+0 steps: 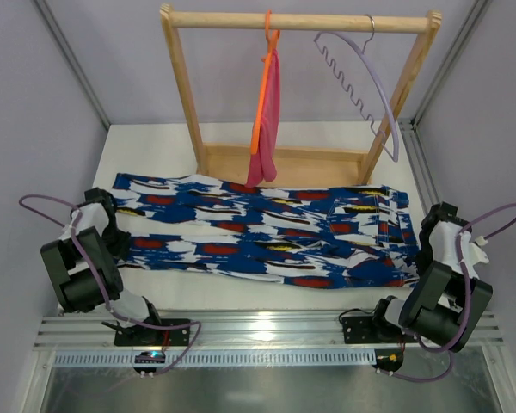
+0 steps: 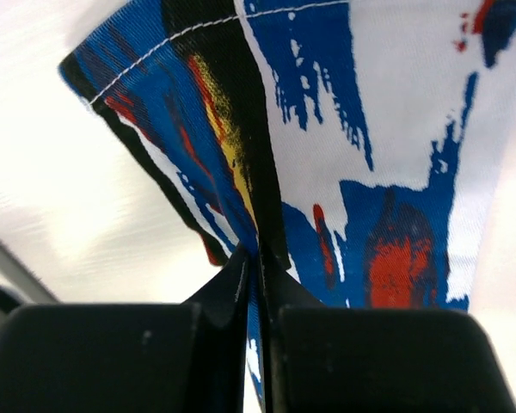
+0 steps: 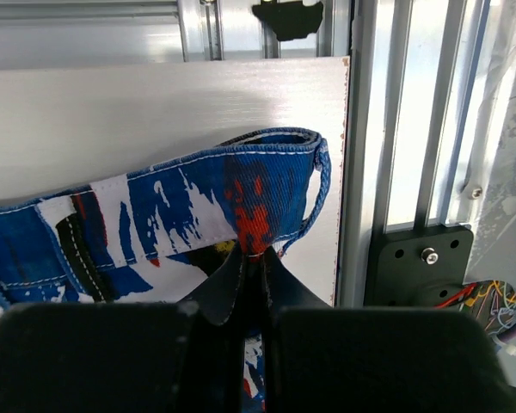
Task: Place the trousers on the hanger
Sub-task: Fold the trousers
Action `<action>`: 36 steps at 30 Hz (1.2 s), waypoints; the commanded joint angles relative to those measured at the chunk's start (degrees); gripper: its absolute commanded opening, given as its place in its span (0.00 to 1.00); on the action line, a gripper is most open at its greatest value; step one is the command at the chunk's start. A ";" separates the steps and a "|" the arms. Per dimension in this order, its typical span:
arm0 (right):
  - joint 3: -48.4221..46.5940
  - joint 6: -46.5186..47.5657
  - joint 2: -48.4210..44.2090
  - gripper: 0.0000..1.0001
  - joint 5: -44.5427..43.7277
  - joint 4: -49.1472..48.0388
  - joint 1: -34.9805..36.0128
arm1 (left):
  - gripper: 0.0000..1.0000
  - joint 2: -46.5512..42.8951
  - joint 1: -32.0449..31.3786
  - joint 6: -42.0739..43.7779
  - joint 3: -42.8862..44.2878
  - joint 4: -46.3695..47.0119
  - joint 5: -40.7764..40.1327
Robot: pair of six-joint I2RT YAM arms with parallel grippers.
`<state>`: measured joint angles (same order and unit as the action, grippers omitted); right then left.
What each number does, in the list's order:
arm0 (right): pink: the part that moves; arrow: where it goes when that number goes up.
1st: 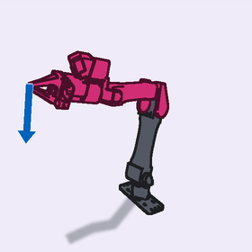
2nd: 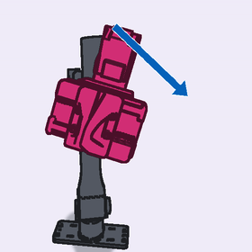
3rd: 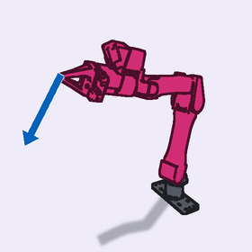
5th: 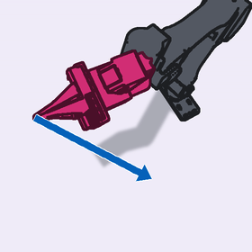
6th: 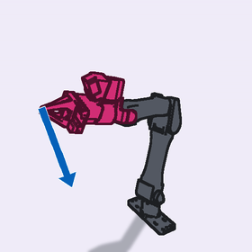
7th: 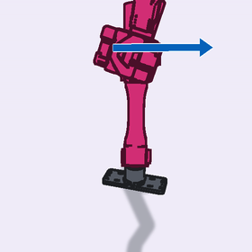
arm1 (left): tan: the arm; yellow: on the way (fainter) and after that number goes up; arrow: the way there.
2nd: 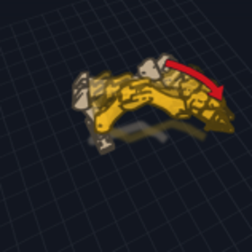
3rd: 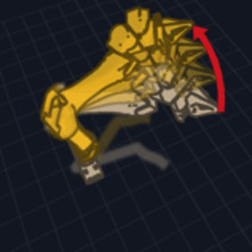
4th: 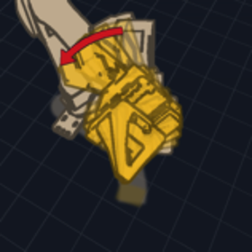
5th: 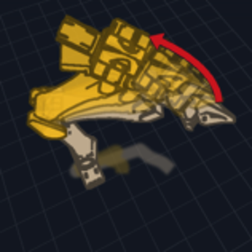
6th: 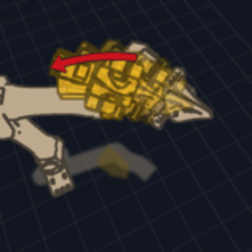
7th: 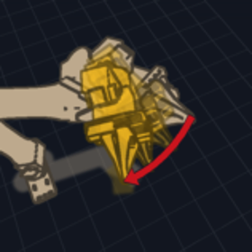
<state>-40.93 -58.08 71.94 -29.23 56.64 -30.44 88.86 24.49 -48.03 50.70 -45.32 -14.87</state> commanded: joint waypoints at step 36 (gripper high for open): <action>15.41 14.32 -26.68 0.29 41.72 -25.42 26.04 | 0.60 -19.87 0.38 5.40 6.61 7.51 14.60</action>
<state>-31.22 -40.64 44.99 9.13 36.25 -6.07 68.82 25.21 -43.46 59.16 -43.77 -8.88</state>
